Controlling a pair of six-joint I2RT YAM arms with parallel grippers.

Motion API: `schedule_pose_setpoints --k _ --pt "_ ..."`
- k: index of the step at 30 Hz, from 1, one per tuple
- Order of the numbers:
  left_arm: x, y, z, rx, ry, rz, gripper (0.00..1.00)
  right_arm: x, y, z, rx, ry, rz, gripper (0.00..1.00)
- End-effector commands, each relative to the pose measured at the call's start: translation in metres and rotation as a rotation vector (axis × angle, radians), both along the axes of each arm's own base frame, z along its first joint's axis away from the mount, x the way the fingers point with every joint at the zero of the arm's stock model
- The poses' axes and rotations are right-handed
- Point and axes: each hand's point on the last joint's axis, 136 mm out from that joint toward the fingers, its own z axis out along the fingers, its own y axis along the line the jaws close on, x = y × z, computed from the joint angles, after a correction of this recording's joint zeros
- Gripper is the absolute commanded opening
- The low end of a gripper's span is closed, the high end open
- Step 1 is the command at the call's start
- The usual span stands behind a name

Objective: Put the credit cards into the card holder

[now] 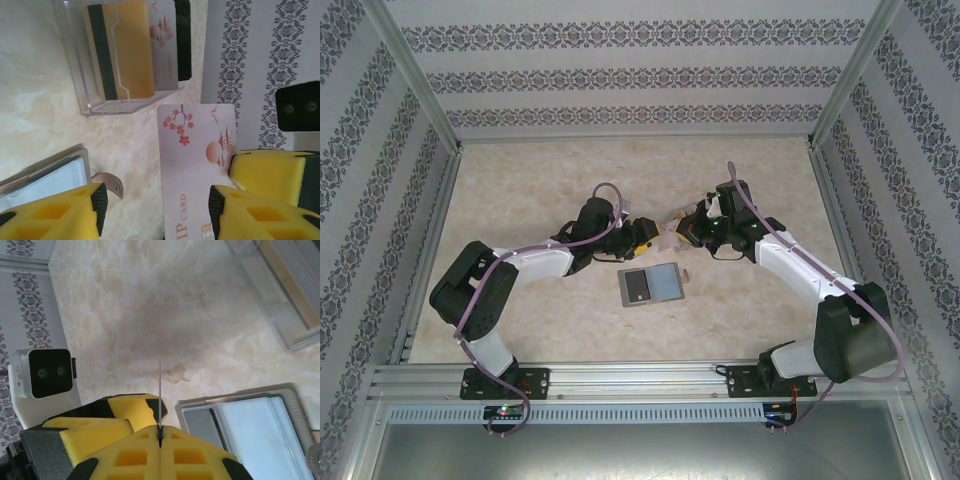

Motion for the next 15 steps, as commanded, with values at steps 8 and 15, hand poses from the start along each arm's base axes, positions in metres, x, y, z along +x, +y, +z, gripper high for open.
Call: schedule_pose_setpoints --k 8,15 --pt "0.009 -0.004 0.029 -0.091 -0.056 0.003 0.37 0.002 0.006 0.003 0.066 0.001 0.015 0.0" --pt "0.009 -0.004 0.033 -0.099 -0.064 0.002 0.19 0.001 0.007 -0.005 0.067 0.014 0.047 0.01"
